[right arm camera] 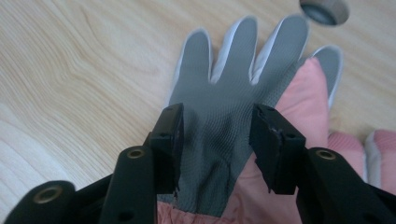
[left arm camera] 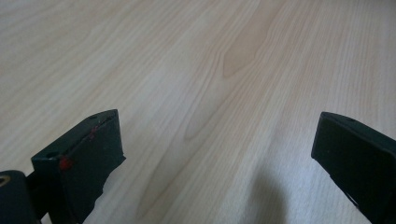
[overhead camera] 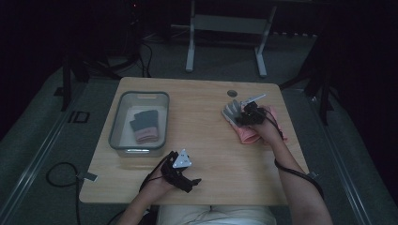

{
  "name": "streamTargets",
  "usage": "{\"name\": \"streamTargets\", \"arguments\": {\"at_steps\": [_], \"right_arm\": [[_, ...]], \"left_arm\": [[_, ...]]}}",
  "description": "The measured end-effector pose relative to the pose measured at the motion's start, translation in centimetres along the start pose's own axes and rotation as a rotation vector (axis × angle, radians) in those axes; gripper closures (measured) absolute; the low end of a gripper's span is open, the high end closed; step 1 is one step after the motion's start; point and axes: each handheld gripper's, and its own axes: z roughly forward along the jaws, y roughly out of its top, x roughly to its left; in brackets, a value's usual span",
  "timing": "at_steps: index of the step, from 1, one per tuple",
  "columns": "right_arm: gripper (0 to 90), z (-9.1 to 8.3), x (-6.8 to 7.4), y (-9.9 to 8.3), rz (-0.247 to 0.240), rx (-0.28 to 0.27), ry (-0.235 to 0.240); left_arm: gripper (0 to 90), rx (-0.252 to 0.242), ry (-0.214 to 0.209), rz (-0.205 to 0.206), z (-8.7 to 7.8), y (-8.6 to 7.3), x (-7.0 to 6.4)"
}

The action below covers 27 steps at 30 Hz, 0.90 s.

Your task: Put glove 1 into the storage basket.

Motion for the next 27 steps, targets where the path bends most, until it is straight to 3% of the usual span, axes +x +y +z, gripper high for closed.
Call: {"name": "streamTargets", "arguments": {"at_steps": [3, 5, 8, 11, 13, 15, 19, 24, 27], "right_arm": [[57.2, 0.4, -0.1, 0.0, -0.01, 0.038, -0.009], [65.4, 1.0, 0.1, -0.1, -0.022, 0.053, -0.003], [77.5, 1.4, 0.2, -0.4, 0.017, 0.057, 0.013], [86.5, 1.1, 0.2, -0.4, 0.09, 0.032, 0.007], [88.1, 0.2, 0.4, -0.3, 0.137, -0.004, 0.003], [88.5, -0.7, 0.8, -0.2, 0.153, -0.036, -0.007], [88.9, -4.2, 2.4, 0.7, 0.196, -0.145, -0.023], [88.9, -9.1, 6.6, 1.7, 0.215, -0.258, -0.052], [89.0, -10.6, 8.7, 1.8, 0.219, -0.273, -0.058]], "left_arm": [[1.7, -0.005, -0.002, 0.009, 0.1, -0.1, -0.2], [1.7, -0.009, -0.006, 0.009, 0.1, -0.1, -0.2], [1.7, -0.015, -0.007, 0.009, 0.1, -0.2, -0.3], [1.7, -0.021, 0.001, 0.015, 0.0, -0.3, -0.4], [1.7, -0.026, 0.003, 0.015, 0.0, -0.3, -0.4], [1.7, -0.035, 0.004, 0.017, -0.1, -0.3, -0.5], [1.7, -0.039, 0.009, 0.016, -0.3, -0.4, -0.4], [1.7, -0.046, 0.015, 0.011, -0.4, -0.4, -0.3], [1.7, -0.054, 0.013, 0.011, -0.5, -0.4, -0.3]]}}
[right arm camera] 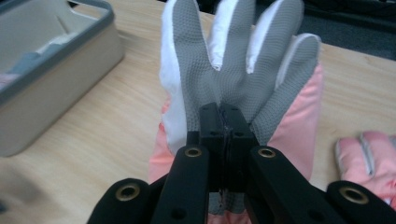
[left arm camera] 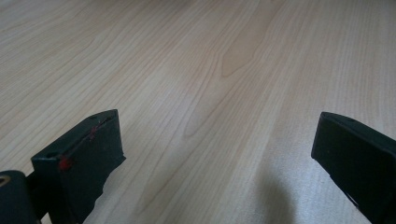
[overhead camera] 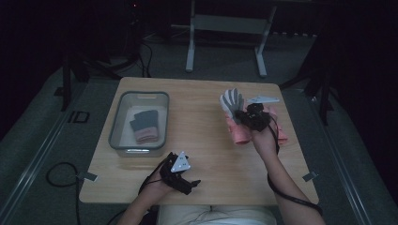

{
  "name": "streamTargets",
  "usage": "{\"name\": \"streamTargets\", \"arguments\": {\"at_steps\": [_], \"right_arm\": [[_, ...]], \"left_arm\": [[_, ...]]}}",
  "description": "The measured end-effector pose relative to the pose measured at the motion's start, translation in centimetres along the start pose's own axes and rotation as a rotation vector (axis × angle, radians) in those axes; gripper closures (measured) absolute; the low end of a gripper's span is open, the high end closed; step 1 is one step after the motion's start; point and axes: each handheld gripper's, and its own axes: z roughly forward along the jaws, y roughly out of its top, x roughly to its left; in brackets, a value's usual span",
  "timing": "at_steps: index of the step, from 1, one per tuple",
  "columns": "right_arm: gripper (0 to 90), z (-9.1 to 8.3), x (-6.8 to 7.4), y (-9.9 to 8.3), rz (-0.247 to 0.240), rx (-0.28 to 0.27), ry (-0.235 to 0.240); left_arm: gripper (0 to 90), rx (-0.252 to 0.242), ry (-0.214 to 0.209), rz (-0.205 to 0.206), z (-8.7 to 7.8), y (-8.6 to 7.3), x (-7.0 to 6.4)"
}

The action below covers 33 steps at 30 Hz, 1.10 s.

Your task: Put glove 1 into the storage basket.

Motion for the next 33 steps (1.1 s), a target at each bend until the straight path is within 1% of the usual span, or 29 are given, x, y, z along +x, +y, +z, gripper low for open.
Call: {"name": "streamTargets", "arguments": {"at_steps": [1, 4, 6, 7, 8, 9, 10, 11, 13, 14, 16, 17, 20, 22, 25, 26, 30, 31, 32, 33], "right_arm": [[89.0, -0.4, 0.5, -0.2, 0.004, 0.003, -0.002], [89.0, -1.5, 1.5, -1.5, 0.082, -0.008, -0.005], [88.9, -2.0, 2.2, -2.8, 0.125, -0.011, -0.012], [88.9, -2.1, 2.4, -3.3, 0.155, -0.014, -0.01], [88.9, -2.2, 2.8, -3.9, 0.169, -0.014, -0.006], [88.9, -2.2, 3.2, -4.4, 0.16, -0.003, -0.022], [88.9, -2.2, 3.4, -4.9, 0.179, -0.003, -0.027], [88.9, -2.0, 3.6, -5.4, 0.198, 0.001, -0.031], [88.9, -1.2, 4.0, -6.3, 0.208, 0.019, -0.056], [88.9, -0.5, 4.2, -6.9, 0.236, 0.033, -0.042], [88.9, 0.9, 4.7, -7.7, 0.247, 0.055, -0.047], [88.9, 1.6, 4.8, -7.9, 0.268, 0.066, -0.03], [88.7, 3.3, 5.7, -7.9, 0.255, 0.081, -0.032], [88.6, 4.0, 6.0, -7.7, 0.241, 0.083, -0.039], [88.4, 5.4, 6.0, -7.6, 0.26, 0.093, -0.049], [88.2, 6.1, 6.0, -7.7, 0.265, 0.1, -0.044], [88.0, 7.6, 6.5, -8.1, 0.221, 0.129, -0.042], [88.0, 7.7, 6.5, -8.1, 0.217, 0.124, -0.044], [87.9, 7.8, 6.5, -8.1, 0.203, 0.129, -0.039], [87.5, 7.9, 6.5, -8.1, 0.198, 0.133, -0.036]], "left_arm": [[1.7, -0.002, 0.003, 0.0, 0.0, 0.0, 0.0], [1.7, 0.001, 0.005, 0.008, 0.0, 0.0, 0.0], [1.7, 0.008, 0.001, 0.012, 0.1, 0.1, 0.0], [1.7, 0.008, 0.001, 0.016, 0.2, 0.1, -0.1], [1.7, 0.01, 0.0, 0.024, 0.2, 0.1, -0.1], [1.7, 0.008, -0.002, 0.026, 0.3, 0.2, -0.2], [1.7, 0.01, 0.001, 0.029, 0.3, 0.2, -0.2], [1.7, 0.011, 0.003, 0.032, 0.3, 0.2, -0.2], [1.7, 0.011, 0.004, 0.032, 0.3, 0.2, -0.3], [1.7, 0.011, 0.007, 0.034, 0.2, 0.2, -0.3], [1.7, 0.007, 0.005, 0.032, 0.2, 0.1, -0.3], [1.7, 0.008, 0.008, 0.032, 0.1, 0.1, -0.3], [1.7, 0.001, 0.006, 0.028, 0.0, 0.0, -0.3], [1.7, -0.005, 0.005, 0.023, 0.0, -0.1, -0.3], [1.7, -0.006, 0.005, 0.019, 0.0, -0.1, -0.2], [1.7, -0.007, 0.003, 0.019, -0.1, -0.1, -0.2], [1.7, -0.006, 0.002, 0.018, -0.1, -0.1, -0.2], [1.7, -0.006, 0.003, 0.017, -0.1, -0.1, -0.2], [1.7, -0.008, 0.004, 0.017, -0.1, -0.2, -0.2], [1.7, -0.008, 0.002, 0.014, -0.1, -0.2, -0.1]]}}
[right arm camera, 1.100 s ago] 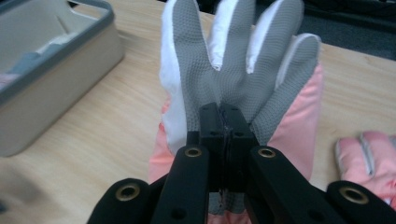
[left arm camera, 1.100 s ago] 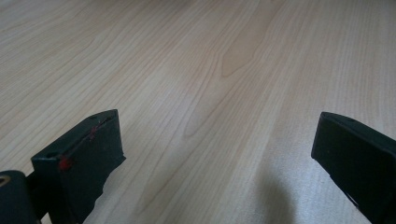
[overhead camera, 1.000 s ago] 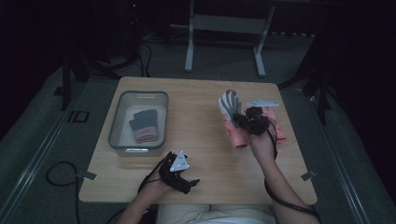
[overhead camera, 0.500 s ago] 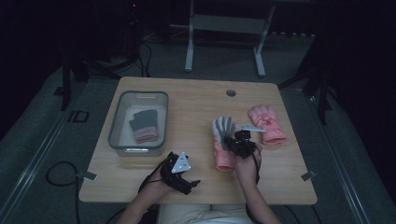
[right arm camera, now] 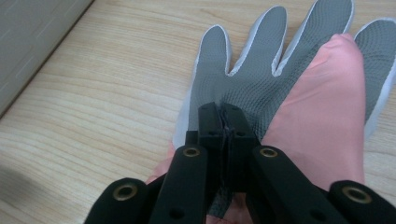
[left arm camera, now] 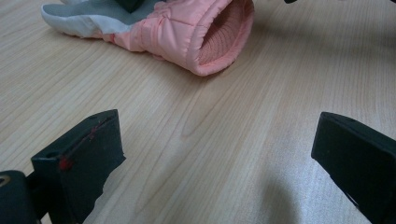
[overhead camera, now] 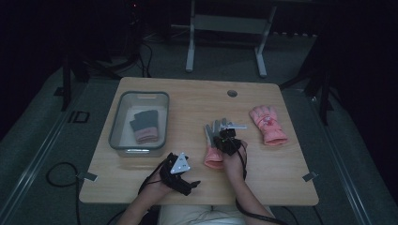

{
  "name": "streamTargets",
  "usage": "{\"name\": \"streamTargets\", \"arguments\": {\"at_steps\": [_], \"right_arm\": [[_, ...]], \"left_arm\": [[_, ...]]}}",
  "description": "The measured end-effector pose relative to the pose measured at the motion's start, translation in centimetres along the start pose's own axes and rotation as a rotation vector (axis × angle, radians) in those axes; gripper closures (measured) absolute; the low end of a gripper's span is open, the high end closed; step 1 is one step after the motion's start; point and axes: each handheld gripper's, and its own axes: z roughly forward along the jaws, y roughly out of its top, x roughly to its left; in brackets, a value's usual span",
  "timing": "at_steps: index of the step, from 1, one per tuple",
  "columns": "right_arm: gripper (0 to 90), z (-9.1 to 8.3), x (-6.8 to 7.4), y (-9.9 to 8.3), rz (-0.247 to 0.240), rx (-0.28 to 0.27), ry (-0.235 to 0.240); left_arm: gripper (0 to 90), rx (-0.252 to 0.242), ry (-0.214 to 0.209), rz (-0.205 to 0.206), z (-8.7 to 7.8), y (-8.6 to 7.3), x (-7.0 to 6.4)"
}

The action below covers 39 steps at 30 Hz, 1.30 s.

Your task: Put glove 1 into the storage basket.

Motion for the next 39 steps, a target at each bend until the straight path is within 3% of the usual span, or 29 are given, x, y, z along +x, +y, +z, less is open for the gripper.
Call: {"name": "streamTargets", "arguments": {"at_steps": [6, 10, 14, 16, 18, 20, 26, 28, 30, 35, 39], "right_arm": [[80.3, -0.1, 0.3, 0.4, -0.042, -0.004, 0.002], [69.5, -2.1, 0.5, 0.9, -0.103, -0.053, 0.015], [66.0, -4.3, -0.8, 1.6, -0.164, -0.102, 0.02], [65.0, -5.2, -2.2, 1.9, -0.183, -0.124, 0.031], [65.7, -5.8, -3.4, 2.1, -0.217, -0.13, -0.014], [65.7, -6.5, -5.3, 2.4, -0.229, -0.141, -0.02], [66.2, -7.7, -10.6, 2.6, -0.21, -0.149, -0.062], [66.2, -7.7, -11.9, 2.3, -0.224, -0.134, -0.101], [65.4, -7.7, -13.0, 2.3, -0.234, -0.13, -0.108], [63.6, -7.6, -15.6, 2.6, -0.221, -0.128, -0.17], [63.4, -7.5, -17.4, 3.3, -0.21, -0.128, -0.188]], "left_arm": [[1.7, -0.001, -0.002, -0.004, 0.0, 0.0, 0.0], [1.7, 0.005, -0.004, -0.007, -0.1, -0.1, 0.0], [1.7, -0.011, -0.009, -0.019, -0.2, -0.1, 0.1], [1.7, -0.011, -0.023, -0.014, -0.1, -0.2, 0.1], [1.7, -0.004, -0.018, -0.001, 0.0, -0.3, 0.1], [1.7, -0.008, -0.02, -0.005, 0.0, -0.3, 0.1], [1.7, -0.012, -0.014, -0.01, -0.1, -0.3, 0.2], [1.7, -0.013, -0.013, -0.008, -0.1, -0.3, 0.2], [1.7, -0.013, -0.019, -0.008, -0.1, -0.3, 0.2], [1.7, -0.018, -0.017, -0.012, -0.1, -0.3, 0.1], [1.7, -0.017, -0.015, -0.017, -0.1, -0.4, 0.1]]}}
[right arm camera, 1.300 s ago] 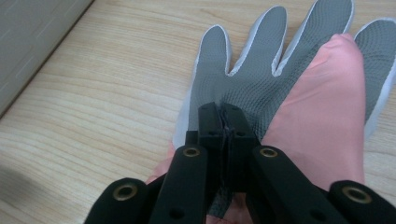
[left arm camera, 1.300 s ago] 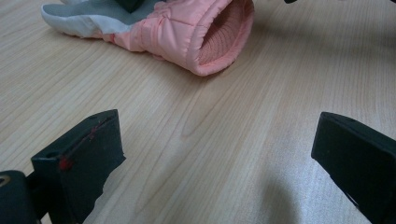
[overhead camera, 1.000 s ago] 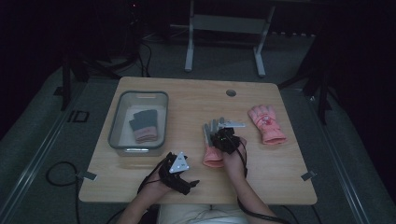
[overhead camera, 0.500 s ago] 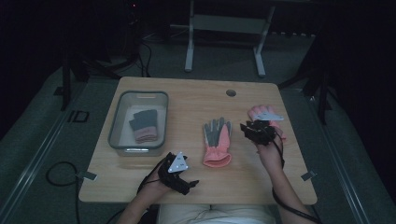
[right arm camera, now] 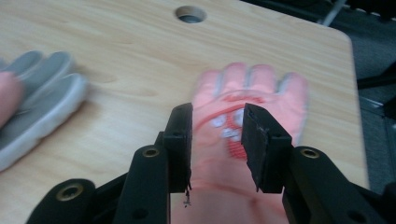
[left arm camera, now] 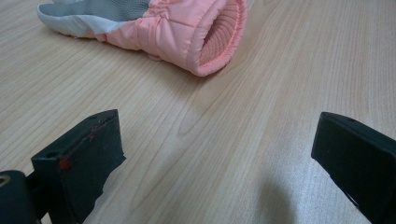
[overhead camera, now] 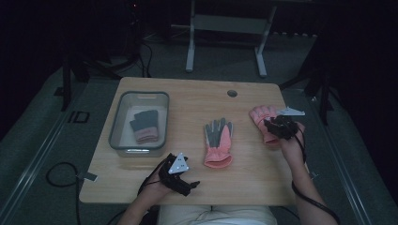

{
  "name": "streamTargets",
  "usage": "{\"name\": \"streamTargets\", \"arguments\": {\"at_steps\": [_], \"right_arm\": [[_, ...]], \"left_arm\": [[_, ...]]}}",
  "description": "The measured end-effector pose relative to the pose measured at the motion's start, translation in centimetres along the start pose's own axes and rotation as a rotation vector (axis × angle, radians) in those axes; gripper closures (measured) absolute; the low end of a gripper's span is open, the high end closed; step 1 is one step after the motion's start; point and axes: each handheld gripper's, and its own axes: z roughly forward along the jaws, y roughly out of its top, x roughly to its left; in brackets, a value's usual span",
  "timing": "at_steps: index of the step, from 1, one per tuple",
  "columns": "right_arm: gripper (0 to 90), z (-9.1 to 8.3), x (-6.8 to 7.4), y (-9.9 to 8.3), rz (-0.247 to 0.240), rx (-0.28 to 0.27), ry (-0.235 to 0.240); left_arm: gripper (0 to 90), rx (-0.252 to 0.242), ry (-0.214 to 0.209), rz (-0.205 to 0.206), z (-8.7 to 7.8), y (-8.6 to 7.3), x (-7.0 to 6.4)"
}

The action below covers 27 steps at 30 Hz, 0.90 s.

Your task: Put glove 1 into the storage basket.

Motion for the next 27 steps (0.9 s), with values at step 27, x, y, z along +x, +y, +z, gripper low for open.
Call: {"name": "streamTargets", "arguments": {"at_steps": [27], "right_arm": [[58.8, 6.0, -2.8, -0.9, 0.006, 0.147, -0.039]], "left_arm": [[1.7, -0.013, -0.023, -0.004, -0.2, -0.2, 0.2]]}}
